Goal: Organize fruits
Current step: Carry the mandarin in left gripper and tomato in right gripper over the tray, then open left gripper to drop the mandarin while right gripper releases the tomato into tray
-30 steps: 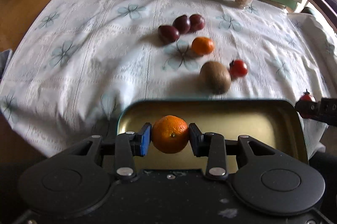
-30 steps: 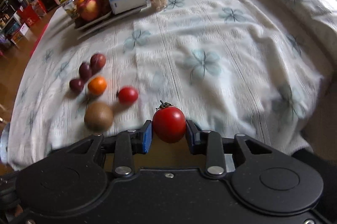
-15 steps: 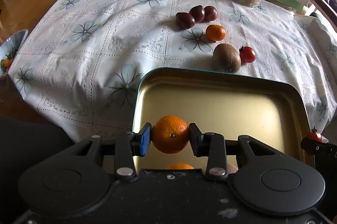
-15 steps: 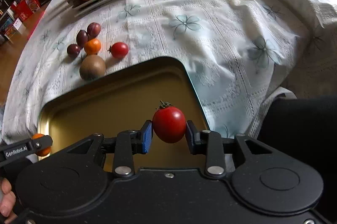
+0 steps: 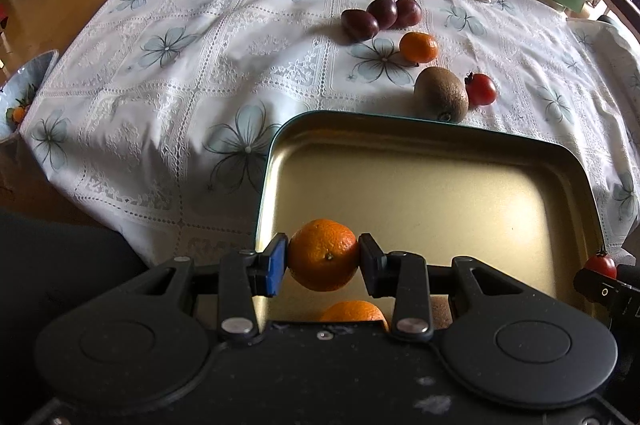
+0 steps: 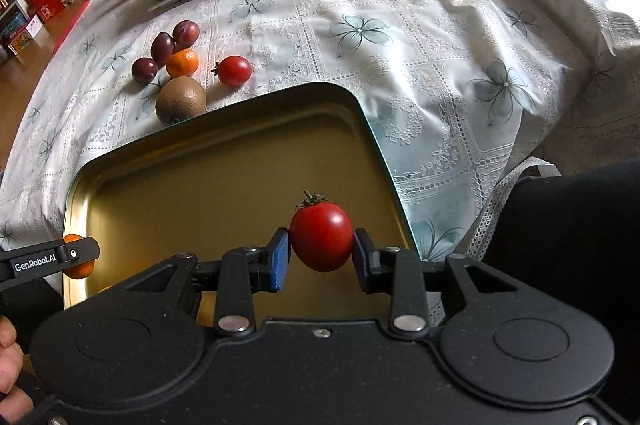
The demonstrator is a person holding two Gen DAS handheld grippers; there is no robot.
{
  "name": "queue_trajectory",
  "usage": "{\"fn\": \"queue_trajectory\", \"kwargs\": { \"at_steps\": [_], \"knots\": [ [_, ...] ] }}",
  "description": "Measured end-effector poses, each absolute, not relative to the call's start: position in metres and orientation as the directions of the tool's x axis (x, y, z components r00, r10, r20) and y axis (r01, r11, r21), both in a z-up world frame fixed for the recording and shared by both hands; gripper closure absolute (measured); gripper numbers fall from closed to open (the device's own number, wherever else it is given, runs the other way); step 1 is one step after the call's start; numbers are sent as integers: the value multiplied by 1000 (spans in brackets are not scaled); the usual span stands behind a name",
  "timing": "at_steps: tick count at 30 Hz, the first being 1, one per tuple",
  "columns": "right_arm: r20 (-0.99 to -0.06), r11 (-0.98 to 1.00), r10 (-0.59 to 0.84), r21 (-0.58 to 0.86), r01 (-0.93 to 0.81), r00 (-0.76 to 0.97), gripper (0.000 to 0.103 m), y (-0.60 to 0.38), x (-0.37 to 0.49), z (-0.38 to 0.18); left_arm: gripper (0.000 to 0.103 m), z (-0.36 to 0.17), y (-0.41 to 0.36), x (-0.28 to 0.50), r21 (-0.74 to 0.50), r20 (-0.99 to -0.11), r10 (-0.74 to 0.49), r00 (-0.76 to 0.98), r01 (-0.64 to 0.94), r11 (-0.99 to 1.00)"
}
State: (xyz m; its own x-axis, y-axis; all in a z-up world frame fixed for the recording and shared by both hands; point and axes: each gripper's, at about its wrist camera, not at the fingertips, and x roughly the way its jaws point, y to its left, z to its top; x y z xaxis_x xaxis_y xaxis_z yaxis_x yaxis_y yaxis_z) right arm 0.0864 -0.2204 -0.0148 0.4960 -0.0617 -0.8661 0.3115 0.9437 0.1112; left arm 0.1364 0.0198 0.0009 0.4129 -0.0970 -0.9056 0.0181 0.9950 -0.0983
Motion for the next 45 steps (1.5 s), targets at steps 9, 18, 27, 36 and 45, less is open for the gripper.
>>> {"fn": "queue_trajectory", "kwargs": {
  "at_steps": [9,18,27,36,45],
  "knots": [
    [-871,948,-57,106,300,487,60,-218,86,-16,65,3,16,135,-89,-899,-94,428,33,996],
    [-875,944,-49,116,308,481,60,-220,87,-16,65,1,17,136,-84,-904,-88,419,26,996],
    [-878,946,-55,107,306,476,60,-219,89,-17,65,0,16,137,-77,-909,-78,410,18,997],
    [-864,958,-103,47,282,493,59,-209,87,-14,65,0,16,137,-74,-910,-73,408,14,997],
    [-844,963,-230,-127,236,485,59,-184,87,-9,65,-1,16,137,-73,-910,-73,408,15,997]
  ]
}}
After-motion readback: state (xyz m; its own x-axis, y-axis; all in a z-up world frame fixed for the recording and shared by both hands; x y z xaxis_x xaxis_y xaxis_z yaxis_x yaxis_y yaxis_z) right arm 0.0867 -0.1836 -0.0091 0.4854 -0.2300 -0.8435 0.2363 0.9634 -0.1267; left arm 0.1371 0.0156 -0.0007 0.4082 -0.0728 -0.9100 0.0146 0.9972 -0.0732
